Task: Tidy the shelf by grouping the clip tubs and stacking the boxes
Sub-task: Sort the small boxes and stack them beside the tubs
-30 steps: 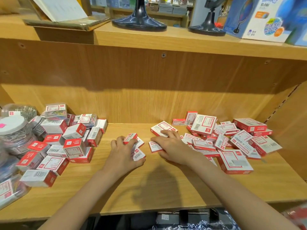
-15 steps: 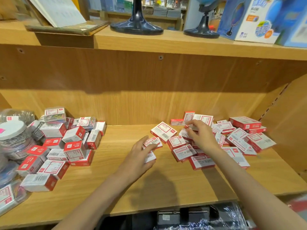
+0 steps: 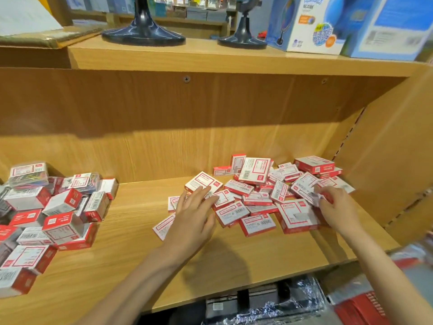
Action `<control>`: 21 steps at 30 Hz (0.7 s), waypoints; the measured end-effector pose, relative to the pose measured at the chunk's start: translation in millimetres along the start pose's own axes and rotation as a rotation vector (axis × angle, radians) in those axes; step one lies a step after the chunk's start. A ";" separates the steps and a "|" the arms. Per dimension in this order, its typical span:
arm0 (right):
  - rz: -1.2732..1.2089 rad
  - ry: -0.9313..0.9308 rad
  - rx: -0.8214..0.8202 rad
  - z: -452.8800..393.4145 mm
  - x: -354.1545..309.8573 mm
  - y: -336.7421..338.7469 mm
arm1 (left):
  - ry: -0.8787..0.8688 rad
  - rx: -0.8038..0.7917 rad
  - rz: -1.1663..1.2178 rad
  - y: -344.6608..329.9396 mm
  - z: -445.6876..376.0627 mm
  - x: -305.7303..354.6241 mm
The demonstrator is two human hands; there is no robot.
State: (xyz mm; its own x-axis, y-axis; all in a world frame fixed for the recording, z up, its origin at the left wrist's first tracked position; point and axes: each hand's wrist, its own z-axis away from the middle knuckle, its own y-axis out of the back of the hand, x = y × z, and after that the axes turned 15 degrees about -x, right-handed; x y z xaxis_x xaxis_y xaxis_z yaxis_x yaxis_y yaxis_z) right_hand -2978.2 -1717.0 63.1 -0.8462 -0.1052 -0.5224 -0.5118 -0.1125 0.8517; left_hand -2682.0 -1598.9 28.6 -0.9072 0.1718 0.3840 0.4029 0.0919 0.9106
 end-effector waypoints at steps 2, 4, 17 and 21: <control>-0.020 0.015 -0.085 2.7 15.8 -2.7 | -0.008 -0.008 -0.022 -3.7 -3.7 9.5; -0.016 0.043 -0.162 3.3 23.9 -1.3 | 0.016 -0.012 -0.011 -7.3 -9.6 19.9; 0.224 0.420 -0.573 -4.7 44.8 16.9 | 0.015 -0.049 0.009 -46.2 -54.6 88.5; 0.181 0.424 -0.582 -9.6 45.0 8.6 | 0.211 -0.125 -0.090 -53.1 -60.1 88.1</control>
State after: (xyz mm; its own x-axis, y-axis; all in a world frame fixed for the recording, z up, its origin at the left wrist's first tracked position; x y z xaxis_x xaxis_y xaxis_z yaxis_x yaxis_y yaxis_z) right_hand -3019.2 -1732.2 46.5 -0.7198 -0.5309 -0.4473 -0.1087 -0.5502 0.8279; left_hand -2790.6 -1647.6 23.3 -0.9491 -0.0412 0.3124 0.3136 -0.0266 0.9492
